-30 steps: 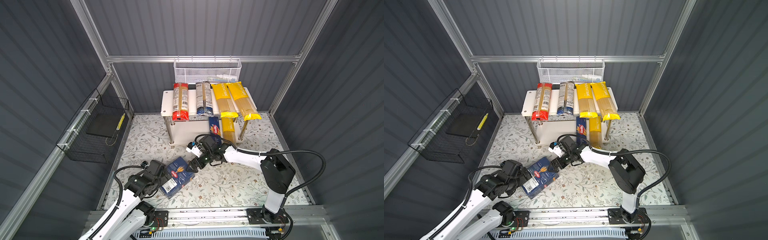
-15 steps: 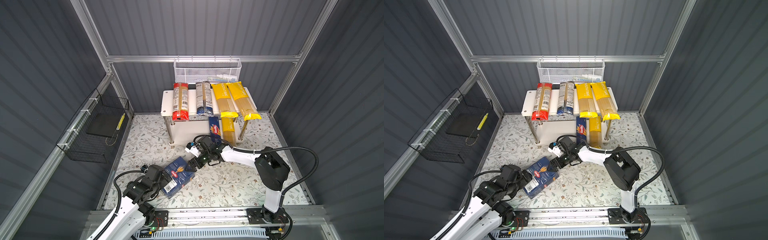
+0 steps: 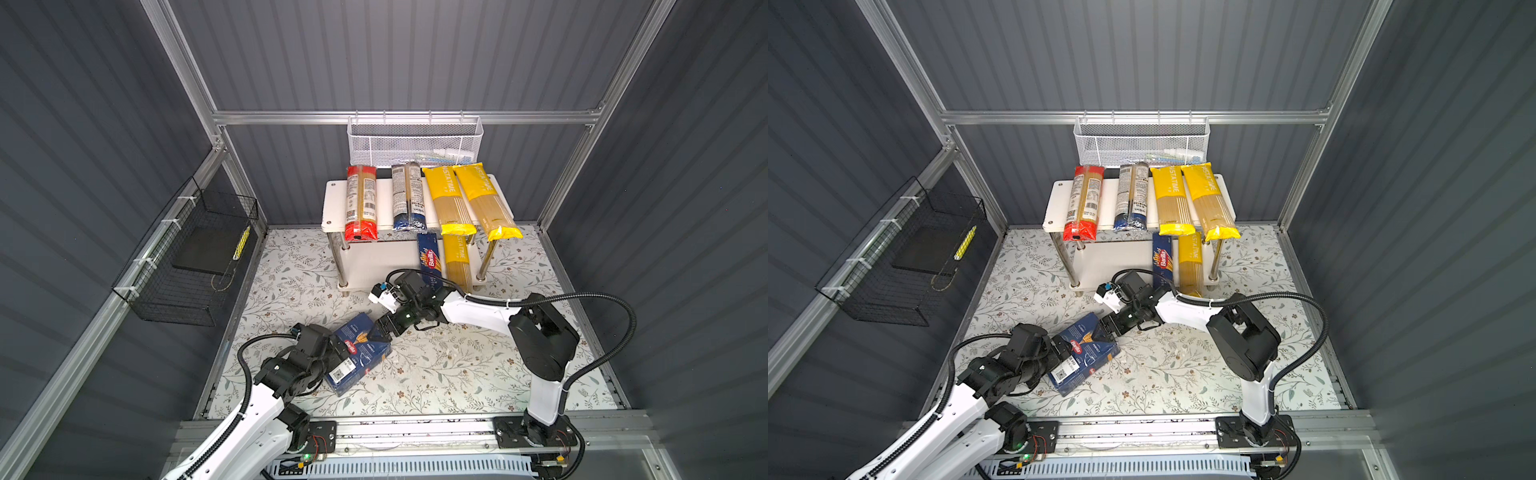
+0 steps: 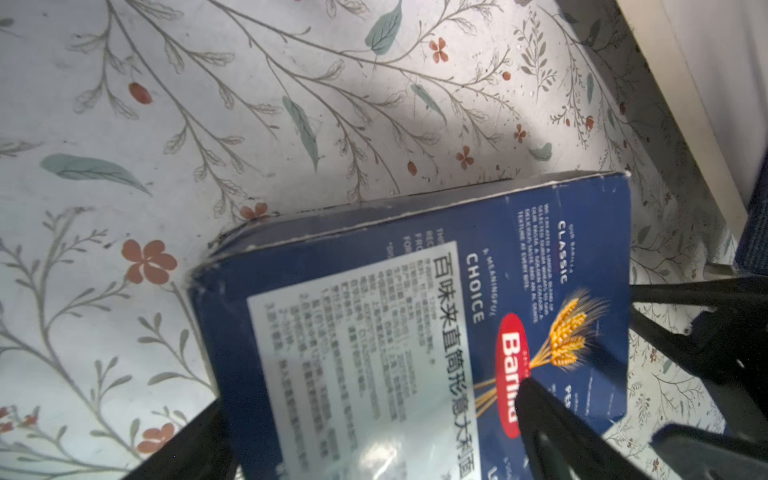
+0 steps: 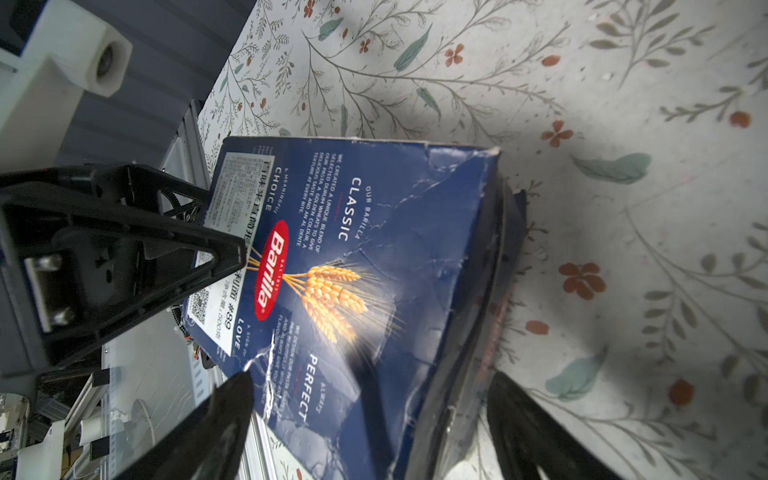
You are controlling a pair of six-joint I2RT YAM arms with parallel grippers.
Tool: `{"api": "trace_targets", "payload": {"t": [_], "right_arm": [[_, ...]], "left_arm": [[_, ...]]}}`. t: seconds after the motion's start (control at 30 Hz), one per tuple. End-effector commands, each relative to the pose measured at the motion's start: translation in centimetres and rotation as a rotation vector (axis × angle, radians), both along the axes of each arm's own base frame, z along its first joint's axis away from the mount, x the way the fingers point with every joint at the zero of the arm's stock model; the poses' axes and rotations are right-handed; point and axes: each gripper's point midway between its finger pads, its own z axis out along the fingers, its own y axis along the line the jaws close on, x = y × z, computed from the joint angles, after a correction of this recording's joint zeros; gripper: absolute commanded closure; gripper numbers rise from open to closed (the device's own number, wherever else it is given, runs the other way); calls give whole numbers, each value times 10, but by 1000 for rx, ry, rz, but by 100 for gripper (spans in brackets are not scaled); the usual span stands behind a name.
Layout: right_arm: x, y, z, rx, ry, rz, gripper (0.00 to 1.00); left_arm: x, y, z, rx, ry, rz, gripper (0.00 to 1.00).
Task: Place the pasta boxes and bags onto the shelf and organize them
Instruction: 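Grip the Barilla Classic box with both grippers from opposite ends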
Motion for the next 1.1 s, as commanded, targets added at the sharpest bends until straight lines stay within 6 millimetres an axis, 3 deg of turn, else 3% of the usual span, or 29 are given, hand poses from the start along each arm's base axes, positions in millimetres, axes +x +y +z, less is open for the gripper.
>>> {"api": "trace_targets", "payload": {"t": [0.0,0.43,0.7,0.87,1.07], "right_arm": [[-8,2,-16,-16,47,23,12],[-19,12,-16,-13,35,59,14],[-30,19,2,43,40,82,17],[-32,25,7,66,38,94,19],[-36,28,19,88,26,101,20]], "left_arm": [[1,-4,3,-18,-28,-31,1],[5,-12,-3,-25,-12,-62,1],[18,-29,12,-48,-66,-143,1],[30,-50,23,-81,-101,-239,1],[36,-58,34,-116,-149,-258,1]]}}
